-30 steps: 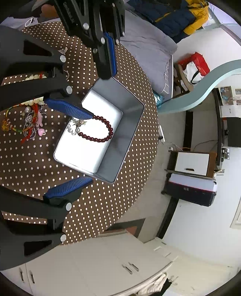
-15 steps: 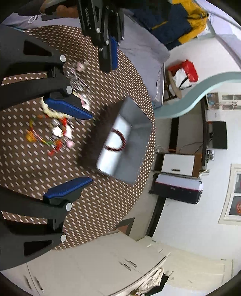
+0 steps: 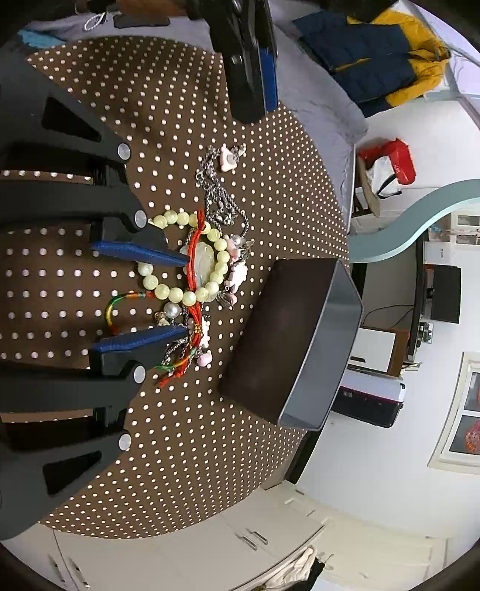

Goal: Organize jewelry
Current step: 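Grasp the pale yellow bead bracelet with the right gripper and lift, then grasp the pale green jade pendant with the left gripper while the right holds the bracelet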

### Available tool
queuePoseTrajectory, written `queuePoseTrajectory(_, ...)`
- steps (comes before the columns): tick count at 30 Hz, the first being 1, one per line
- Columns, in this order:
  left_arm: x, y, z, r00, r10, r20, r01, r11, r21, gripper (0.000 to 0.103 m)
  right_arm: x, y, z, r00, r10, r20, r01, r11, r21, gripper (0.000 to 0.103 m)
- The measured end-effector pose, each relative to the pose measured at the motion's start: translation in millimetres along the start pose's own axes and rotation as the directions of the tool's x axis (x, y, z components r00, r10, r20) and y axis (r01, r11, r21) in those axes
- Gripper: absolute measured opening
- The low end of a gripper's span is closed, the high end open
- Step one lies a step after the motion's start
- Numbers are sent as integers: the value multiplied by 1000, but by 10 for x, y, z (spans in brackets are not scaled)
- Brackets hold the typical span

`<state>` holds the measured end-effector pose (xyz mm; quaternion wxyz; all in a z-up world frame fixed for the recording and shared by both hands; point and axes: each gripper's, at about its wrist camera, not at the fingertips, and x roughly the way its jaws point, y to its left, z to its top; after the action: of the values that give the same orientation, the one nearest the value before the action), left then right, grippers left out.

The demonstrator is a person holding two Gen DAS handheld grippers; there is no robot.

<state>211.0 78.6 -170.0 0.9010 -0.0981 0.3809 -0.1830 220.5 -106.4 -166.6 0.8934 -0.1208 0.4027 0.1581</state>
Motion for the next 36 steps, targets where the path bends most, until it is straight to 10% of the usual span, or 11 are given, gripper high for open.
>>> queuePoseTrajectory(11,-125,250,48,999,-11,46,16,995,-98,72,-310,-25,51,992,12,124,-13,1000,11,8)
queuePoseTrajectory(22,206,-268,59,997,-70,-32,72,995,70,71,-879,-227,115,963,-30,267,13,998,65,8)
queuePoseTrajectory(36,826,-826,119,989,-44,-142,77,969,236,41,-773,-457,-105,970,-33,239,-1,990,140,8)
